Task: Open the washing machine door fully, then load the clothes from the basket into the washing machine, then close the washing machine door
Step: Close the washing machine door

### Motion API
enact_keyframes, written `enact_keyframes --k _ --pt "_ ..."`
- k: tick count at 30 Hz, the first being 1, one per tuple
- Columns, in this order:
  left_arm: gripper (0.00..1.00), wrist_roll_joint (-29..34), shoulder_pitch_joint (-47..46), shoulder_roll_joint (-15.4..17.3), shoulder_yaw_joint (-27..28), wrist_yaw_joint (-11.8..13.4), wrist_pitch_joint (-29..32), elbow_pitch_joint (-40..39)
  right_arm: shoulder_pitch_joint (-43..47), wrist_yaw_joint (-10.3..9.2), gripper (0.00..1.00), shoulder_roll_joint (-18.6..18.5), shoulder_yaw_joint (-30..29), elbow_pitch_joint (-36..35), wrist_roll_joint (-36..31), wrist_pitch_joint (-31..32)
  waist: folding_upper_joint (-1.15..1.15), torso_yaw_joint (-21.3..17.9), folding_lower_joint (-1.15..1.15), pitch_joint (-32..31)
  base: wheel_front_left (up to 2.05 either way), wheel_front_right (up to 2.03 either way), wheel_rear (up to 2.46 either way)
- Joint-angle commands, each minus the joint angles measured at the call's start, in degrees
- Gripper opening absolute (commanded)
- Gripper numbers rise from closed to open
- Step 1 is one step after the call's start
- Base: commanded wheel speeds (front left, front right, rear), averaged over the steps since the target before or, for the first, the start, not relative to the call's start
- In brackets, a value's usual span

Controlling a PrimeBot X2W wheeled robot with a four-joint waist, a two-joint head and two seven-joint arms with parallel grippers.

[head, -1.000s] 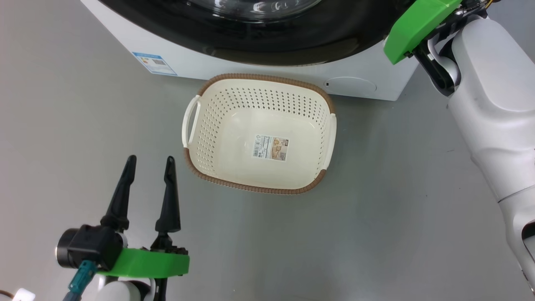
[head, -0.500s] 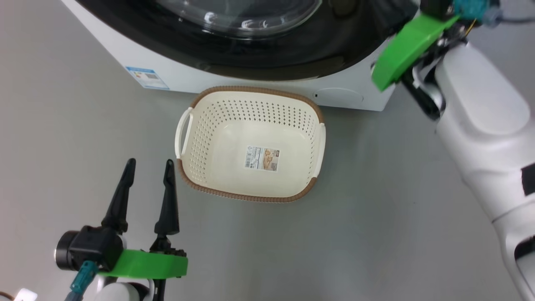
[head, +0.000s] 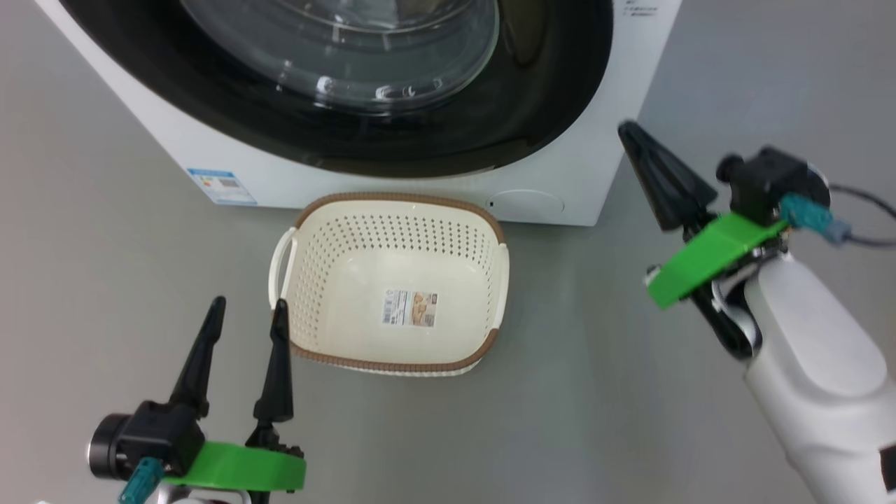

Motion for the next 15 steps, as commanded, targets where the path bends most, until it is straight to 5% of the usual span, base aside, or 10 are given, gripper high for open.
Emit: enact_keyframes --k 1,2,3,4,5,6,7,8,15 --pt "1.00 0.70 0.68 1.44 2.18 -0.51 -0.46 -0.60 4.15 -0.33 0.12 0.65 -1.11 -3.08 -1.31 -0.42 0.00 -1.67 0.00 -2.38 0.00 0.00 0.00" --pt "1.00 0.70 0.68 1.44 2.18 -0.51 -0.46 -0.60 4.15 -0.33 0.12 0.65 -1.11 -3.08 -1.31 -0.42 0.00 -1.67 0.00 -2.38 0.00 0.00 0.00" --pt "1.00 0.82 0.99 1.61 2.15 -0.58 -0.46 -0.35 5.87 -0.33 0.22 0.81 -1.98 -3.91 -1.70 -0.42 0.00 -1.90 0.00 -2.90 0.00 0.00 0.00" --pt "1.00 0.85 1.64 1.79 2.21 -0.65 -0.46 -0.04 9.06 -0.33 0.44 1.27 -3.49 -5.37 -2.47 -0.42 0.00 -2.46 0.00 -3.93 0.00 0.00 0.00" --pt "1.00 0.85 1.64 1.79 2.21 -0.65 -0.46 -0.04 9.06 -0.33 0.44 1.27 -3.49 -5.37 -2.47 -0.42 0.00 -2.46 0.00 -3.93 0.00 0.00 0.00" --pt "1.00 0.84 2.02 1.88 2.27 -0.65 -0.46 0.09 10.56 -0.33 0.55 1.54 -4.29 -6.08 -2.86 -0.42 0.00 -2.75 0.00 -4.46 0.00 0.00 0.00" --pt "1.00 0.80 2.40 1.95 2.30 -0.66 -0.46 0.18 12.02 -0.33 0.90 1.83 -5.11 -6.70 -3.17 -0.42 0.00 -3.01 0.00 -4.93 0.00 0.00 0.00" --pt "1.00 0.77 2.76 2.02 2.32 -0.65 -0.46 0.24 13.39 -0.33 1.00 2.07 -5.89 -7.30 -3.51 -0.42 0.00 -3.26 0.00 -5.39 0.00 0.00 0.00" --pt "1.00 0.22 5.25 2.53 2.33 -0.58 -0.34 0.37 22.12 -0.33 1.00 4.55 -12.06 -11.62 -5.56 0.32 0.00 -5.06 0.00 -7.99 0.00 0.00 0.00"
